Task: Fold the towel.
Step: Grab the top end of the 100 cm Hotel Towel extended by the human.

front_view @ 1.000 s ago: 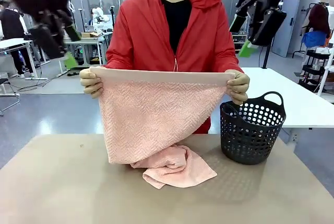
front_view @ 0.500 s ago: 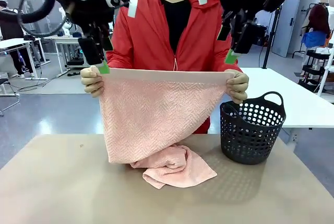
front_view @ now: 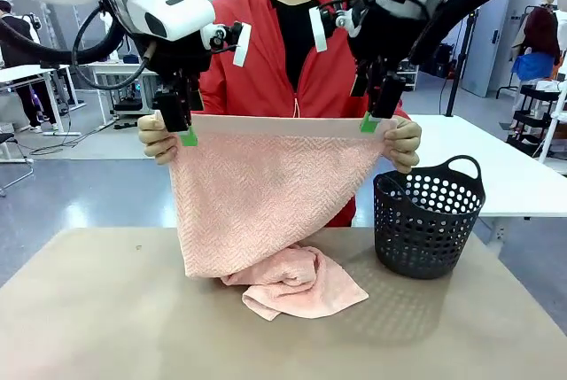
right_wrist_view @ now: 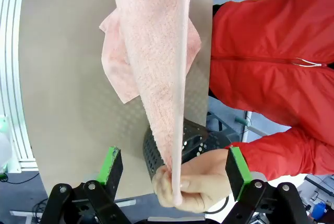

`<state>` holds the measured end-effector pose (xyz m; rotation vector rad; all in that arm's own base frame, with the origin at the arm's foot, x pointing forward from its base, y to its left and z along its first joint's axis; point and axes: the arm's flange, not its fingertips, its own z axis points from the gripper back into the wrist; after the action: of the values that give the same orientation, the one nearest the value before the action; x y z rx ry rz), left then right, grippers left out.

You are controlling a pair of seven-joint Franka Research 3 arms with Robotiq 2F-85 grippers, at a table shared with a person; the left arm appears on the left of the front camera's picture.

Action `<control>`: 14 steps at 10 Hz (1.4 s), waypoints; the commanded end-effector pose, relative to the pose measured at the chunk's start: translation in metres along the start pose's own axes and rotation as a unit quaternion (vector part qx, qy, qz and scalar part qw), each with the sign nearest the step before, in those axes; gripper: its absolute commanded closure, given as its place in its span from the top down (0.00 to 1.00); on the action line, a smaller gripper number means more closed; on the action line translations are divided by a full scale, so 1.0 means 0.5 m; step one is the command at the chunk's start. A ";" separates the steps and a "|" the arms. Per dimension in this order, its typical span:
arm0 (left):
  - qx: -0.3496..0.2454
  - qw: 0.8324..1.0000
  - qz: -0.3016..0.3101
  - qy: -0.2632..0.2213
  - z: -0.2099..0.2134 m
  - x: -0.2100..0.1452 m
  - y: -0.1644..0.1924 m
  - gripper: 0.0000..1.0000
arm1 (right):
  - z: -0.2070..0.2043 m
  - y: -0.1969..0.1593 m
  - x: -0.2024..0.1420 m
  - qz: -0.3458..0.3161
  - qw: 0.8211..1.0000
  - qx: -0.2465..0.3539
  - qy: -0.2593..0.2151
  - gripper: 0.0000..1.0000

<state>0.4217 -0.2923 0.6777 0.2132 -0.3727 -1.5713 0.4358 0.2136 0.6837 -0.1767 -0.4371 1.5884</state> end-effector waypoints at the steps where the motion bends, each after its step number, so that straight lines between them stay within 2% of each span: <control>1: 0.004 1.000 -0.013 0.000 -0.026 -0.010 0.033 1.00 | -0.037 -0.023 0.008 -0.016 1.000 0.010 0.001 1.00; 5: -0.024 1.000 -0.011 -0.006 -0.086 -0.039 0.064 1.00 | -0.119 -0.041 0.010 -0.031 0.999 0.041 0.005 1.00; 6: -0.030 1.000 -0.003 -0.007 -0.095 -0.045 0.068 0.70 | -0.122 -0.043 0.011 -0.031 0.999 0.045 0.001 0.87; 7: -0.030 1.000 0.006 -0.004 -0.097 -0.049 0.069 0.41 | -0.123 -0.043 0.012 -0.032 0.998 0.046 0.002 0.42; 8: -0.031 0.999 0.009 -0.010 -0.092 -0.053 0.068 0.12 | -0.120 -0.043 0.011 -0.031 0.998 0.046 0.001 0.29; 9: -0.031 0.999 0.007 -0.019 -0.084 -0.054 0.068 0.00 | -0.119 -0.044 0.011 -0.032 0.998 0.045 0.004 0.00; 11: -0.031 0.999 0.005 -0.024 -0.074 -0.056 0.066 0.00 | -0.117 -0.045 0.014 -0.031 0.998 0.046 0.007 0.00; 12: -0.032 0.999 0.006 -0.026 -0.071 -0.056 0.066 0.03 | -0.113 -0.046 0.014 -0.030 0.998 0.046 0.009 0.03; 14: -0.029 0.999 0.003 -0.025 -0.065 -0.050 0.064 0.00 | -0.105 -0.050 0.018 -0.030 0.998 0.047 0.011 0.00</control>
<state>0.4660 -0.2736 0.6526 0.1446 -0.3559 -1.5611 0.4762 0.2282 0.6426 -0.1107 -0.3572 1.5666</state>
